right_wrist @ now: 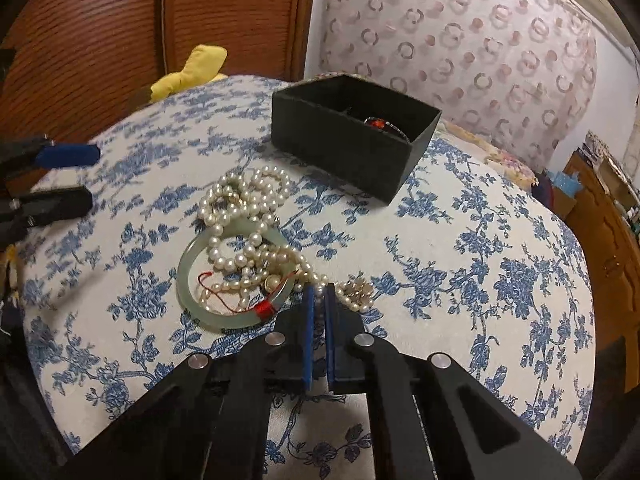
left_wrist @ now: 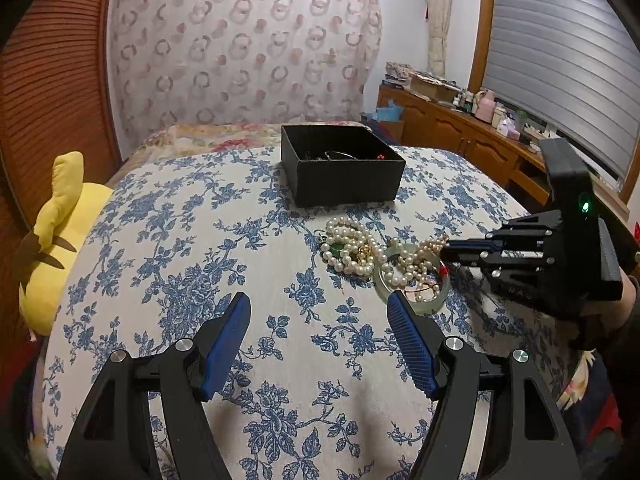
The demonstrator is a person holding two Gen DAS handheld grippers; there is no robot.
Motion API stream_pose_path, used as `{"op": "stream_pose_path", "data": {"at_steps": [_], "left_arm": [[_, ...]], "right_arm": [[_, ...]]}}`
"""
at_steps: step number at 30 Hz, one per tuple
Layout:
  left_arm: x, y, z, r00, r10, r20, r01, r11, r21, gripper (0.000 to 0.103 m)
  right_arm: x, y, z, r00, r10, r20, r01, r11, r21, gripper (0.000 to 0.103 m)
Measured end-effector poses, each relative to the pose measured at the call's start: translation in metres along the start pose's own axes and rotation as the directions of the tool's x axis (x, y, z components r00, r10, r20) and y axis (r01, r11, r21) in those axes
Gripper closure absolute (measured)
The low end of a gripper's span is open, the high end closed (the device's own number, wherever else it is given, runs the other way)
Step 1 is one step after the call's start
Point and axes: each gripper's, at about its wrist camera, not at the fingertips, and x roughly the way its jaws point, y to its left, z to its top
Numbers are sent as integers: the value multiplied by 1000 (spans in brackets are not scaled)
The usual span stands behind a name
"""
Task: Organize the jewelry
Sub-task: 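Close the right tool on the pearl necklace beside the jade bangle, then lift the pearl necklace up with the right tool, then grasp a second pearl strand with the left tool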
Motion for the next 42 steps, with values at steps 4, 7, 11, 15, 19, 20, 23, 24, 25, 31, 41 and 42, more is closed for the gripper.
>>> {"op": "stream_pose_path", "data": {"at_steps": [4, 7, 11, 15, 19, 20, 23, 24, 25, 31, 41, 42], "left_arm": [[2, 0, 1, 1000, 0, -7, 0, 1000, -6, 35], [5, 1, 3, 1000, 0, -14, 0, 1000, -6, 35], [9, 0, 6, 1000, -1, -19, 1, 1000, -3, 35], [11, -1, 8, 1000, -7, -21, 6, 1000, -3, 35], [13, -3, 8, 1000, -10, -27, 10, 1000, 3, 35], [14, -3, 9, 1000, -12, -28, 12, 1000, 3, 35], [17, -3, 11, 999, -21, -30, 21, 1000, 3, 35], [18, -3, 12, 999, -24, -31, 24, 1000, 4, 35], [20, -3, 13, 999, -27, -33, 27, 1000, 4, 35], [35, -3, 21, 996, -58, -69, 59, 998, 8, 53], [76, 0, 44, 988, -69, -140, 69, 998, 1, 81], [79, 1, 46, 988, -64, -144, 64, 998, -1, 82]], "right_arm": [[-16, -8, 4, 998, -17, 59, 15, 999, 33, 97], [-38, -12, 10, 992, -38, 124, 33, 999, 42, 97], [-67, -17, 20, 979, -58, 198, 48, 997, 53, 97], [-92, -20, 30, 964, -73, 256, 64, 997, 43, 97], [-112, -25, 38, 948, -93, 305, 82, 995, 47, 97], [-118, -26, 40, 943, -102, 317, 91, 995, 50, 97], [-130, -30, 45, 931, -127, 343, 116, 992, 51, 97], [-134, -32, 46, 926, -138, 350, 128, 990, 53, 97], [-139, -35, 48, 921, -151, 358, 140, 988, 58, 97], [-151, -47, 55, 908, -185, 377, 166, 983, 82, 97], [-149, -45, 56, 910, -185, 372, 168, 983, 77, 97], [-148, -44, 56, 910, -183, 372, 166, 983, 75, 97]]}}
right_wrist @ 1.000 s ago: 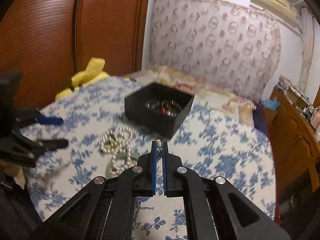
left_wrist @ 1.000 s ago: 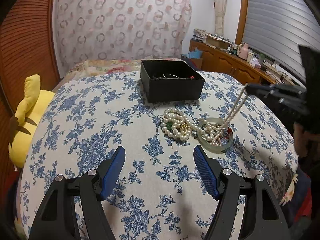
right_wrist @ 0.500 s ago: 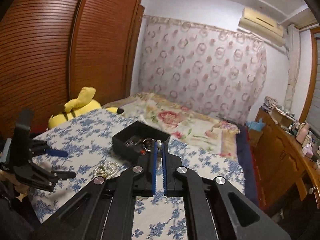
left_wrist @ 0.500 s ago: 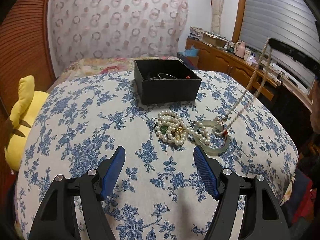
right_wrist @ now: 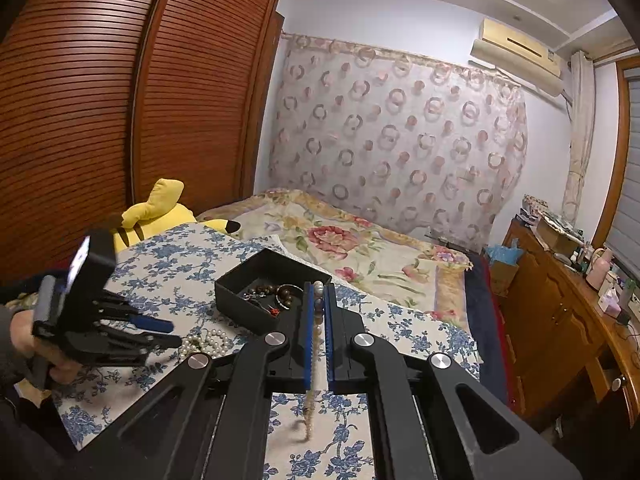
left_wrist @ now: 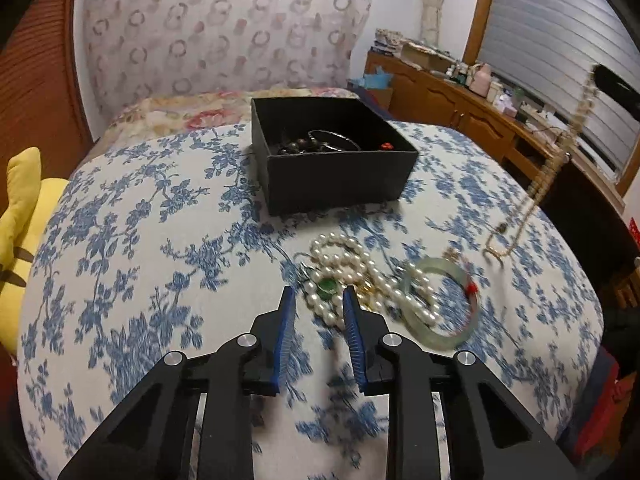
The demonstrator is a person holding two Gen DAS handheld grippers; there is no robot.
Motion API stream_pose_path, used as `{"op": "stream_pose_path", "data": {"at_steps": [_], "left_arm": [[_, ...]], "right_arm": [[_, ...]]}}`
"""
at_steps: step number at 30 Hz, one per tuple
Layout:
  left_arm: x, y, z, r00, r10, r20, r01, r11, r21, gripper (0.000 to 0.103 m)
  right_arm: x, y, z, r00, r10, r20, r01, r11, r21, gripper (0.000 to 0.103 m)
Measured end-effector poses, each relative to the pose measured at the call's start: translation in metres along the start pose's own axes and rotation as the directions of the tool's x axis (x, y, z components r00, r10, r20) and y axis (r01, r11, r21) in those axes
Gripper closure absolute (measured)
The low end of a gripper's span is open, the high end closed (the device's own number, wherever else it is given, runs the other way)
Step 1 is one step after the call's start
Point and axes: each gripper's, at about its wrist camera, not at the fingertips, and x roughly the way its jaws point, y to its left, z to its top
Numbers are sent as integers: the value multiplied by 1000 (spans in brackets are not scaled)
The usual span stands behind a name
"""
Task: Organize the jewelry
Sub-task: 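Grasp a second pearl strand with the left tool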
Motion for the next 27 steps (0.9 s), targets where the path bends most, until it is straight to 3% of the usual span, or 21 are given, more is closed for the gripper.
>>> {"op": "stream_pose_path", "data": {"at_steps": [6, 13, 16, 23, 27], "left_arm": [[17, 2, 5, 998, 34, -50, -32, 999, 30, 88], [24, -4, 5, 996, 17, -84, -12, 998, 56, 88], [27, -6, 5, 996, 40, -74, -34, 996, 79, 88], [26, 0, 7, 997, 7, -78, -2, 998, 55, 97], [1, -5, 17, 1000, -20, -15, 21, 998, 52, 97]], "right_arm": [[5, 8, -4, 1000, 10, -4, -10, 1000, -3, 97], [6, 11, -5, 1000, 14, -10, -14, 1000, -4, 97], [6, 11, -6, 1000, 17, -14, -17, 1000, -7, 97], [6, 13, -6, 1000, 17, -14, -17, 1000, -7, 97], [4, 14, -4, 1000, 16, 4, -16, 1000, -9, 97]]}}
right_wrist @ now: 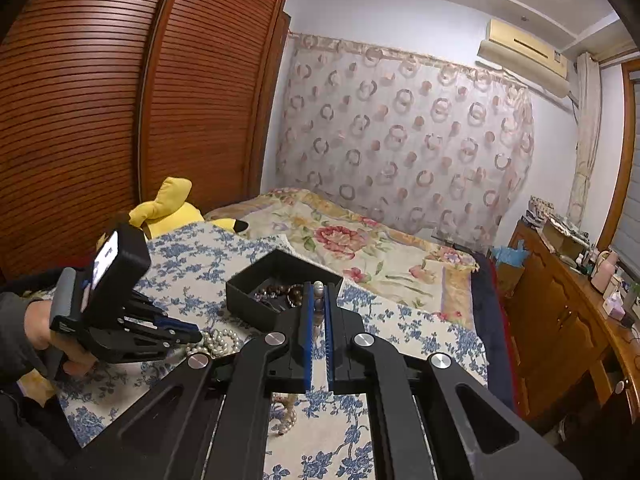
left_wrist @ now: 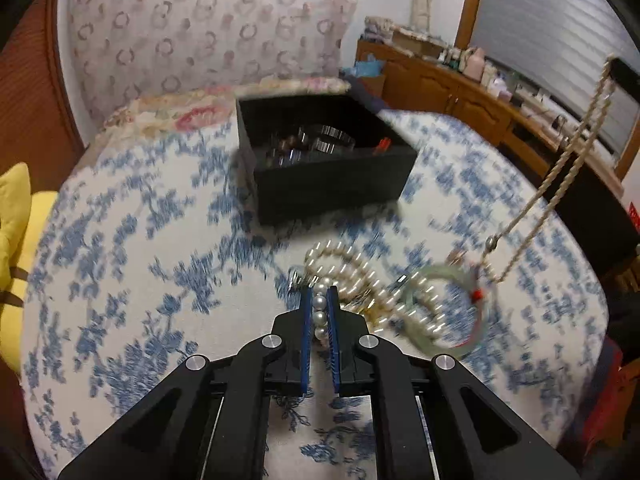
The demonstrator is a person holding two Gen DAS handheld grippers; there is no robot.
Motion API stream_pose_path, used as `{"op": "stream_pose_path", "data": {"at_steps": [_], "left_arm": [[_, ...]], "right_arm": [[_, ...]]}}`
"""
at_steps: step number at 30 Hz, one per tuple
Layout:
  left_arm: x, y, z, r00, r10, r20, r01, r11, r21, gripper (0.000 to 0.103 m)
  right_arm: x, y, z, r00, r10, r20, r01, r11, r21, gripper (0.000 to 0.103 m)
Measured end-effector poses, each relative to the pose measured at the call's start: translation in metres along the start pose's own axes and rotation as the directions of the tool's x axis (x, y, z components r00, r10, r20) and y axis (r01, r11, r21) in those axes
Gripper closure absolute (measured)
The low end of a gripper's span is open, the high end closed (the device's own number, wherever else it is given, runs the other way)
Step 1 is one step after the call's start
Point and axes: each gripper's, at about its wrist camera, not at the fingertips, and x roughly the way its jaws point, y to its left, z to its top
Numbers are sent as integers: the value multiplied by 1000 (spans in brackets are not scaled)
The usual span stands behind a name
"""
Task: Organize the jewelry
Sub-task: 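Grasp a second pearl strand with the left tool, then carry both pearl strands over the black box and lower them in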
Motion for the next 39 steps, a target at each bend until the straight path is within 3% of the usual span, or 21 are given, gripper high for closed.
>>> {"op": "stream_pose_path", "data": {"at_steps": [13, 30, 39], "left_arm": [[-78, -23, 57, 980, -11, 201, 1, 999, 49, 97], [-125, -18, 134, 949, -38, 313, 21, 998, 56, 97], [-127, -6, 186, 937, -11, 349, -11, 998, 62, 97]], "right_arm": [[-17, -2, 30, 997, -10, 76, 11, 1000, -20, 97], [-1, -14, 81, 990, 16, 140, -12, 999, -30, 97], [38, -30, 109, 989, 47, 137, -41, 998, -46, 97]]}}
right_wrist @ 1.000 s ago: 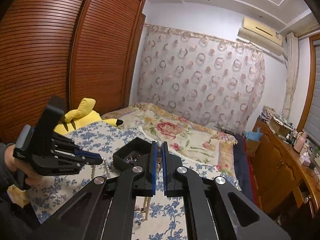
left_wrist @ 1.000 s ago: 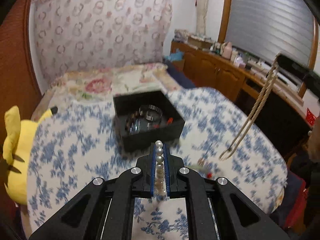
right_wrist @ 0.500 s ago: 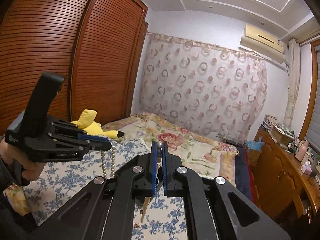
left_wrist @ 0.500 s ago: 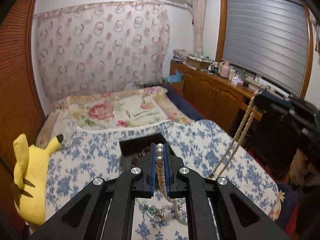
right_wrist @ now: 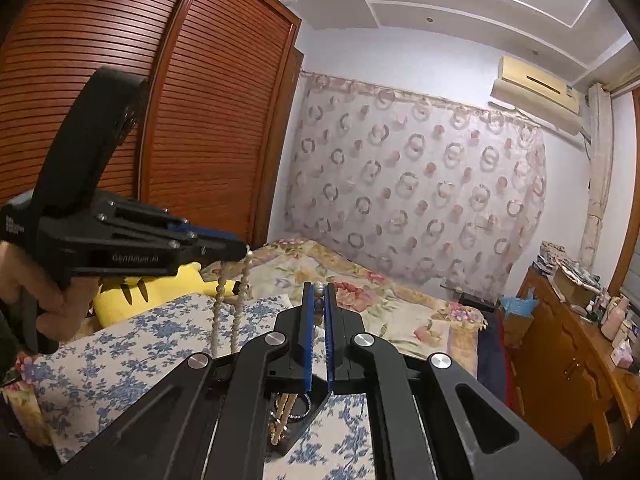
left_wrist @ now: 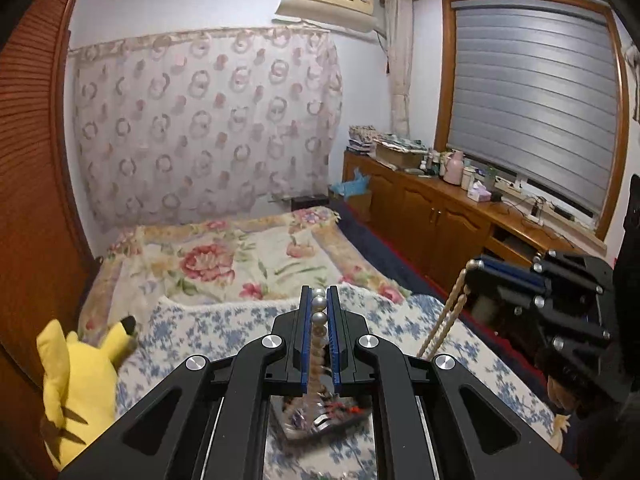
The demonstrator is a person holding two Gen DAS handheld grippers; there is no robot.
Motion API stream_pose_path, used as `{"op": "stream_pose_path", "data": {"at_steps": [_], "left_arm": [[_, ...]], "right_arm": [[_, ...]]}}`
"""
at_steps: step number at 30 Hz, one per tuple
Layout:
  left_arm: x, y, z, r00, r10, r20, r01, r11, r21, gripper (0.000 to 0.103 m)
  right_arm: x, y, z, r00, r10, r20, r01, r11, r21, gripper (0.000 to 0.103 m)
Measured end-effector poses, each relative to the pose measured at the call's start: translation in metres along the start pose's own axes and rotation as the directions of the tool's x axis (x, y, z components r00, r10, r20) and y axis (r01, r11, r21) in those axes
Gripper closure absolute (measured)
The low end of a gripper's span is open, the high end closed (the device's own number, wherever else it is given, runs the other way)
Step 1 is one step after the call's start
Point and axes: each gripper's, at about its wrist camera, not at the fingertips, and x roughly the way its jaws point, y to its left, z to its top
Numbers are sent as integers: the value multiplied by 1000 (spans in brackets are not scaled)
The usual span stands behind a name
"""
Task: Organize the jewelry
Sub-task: 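Carry both pearl strands over the black box and lower them in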
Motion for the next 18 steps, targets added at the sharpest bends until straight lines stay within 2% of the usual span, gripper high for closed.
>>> {"op": "stream_pose_path", "data": {"at_steps": [4, 8, 18], "left_arm": [[16, 9, 10, 1000, 8, -6, -8, 1000, -5, 97], [40, 18, 6, 999, 3, -38, -4, 1000, -17, 97], [102, 33, -43, 984, -12, -180, 3, 999, -53, 97]], "right_arm": [[19, -7, 3, 1000, 15, -5, -14, 1000, 8, 97], [36, -12, -3, 1000, 27, -15, -26, 999, 21, 97], [68, -17, -15, 996, 60, -58, -57, 997, 52, 97]]}}
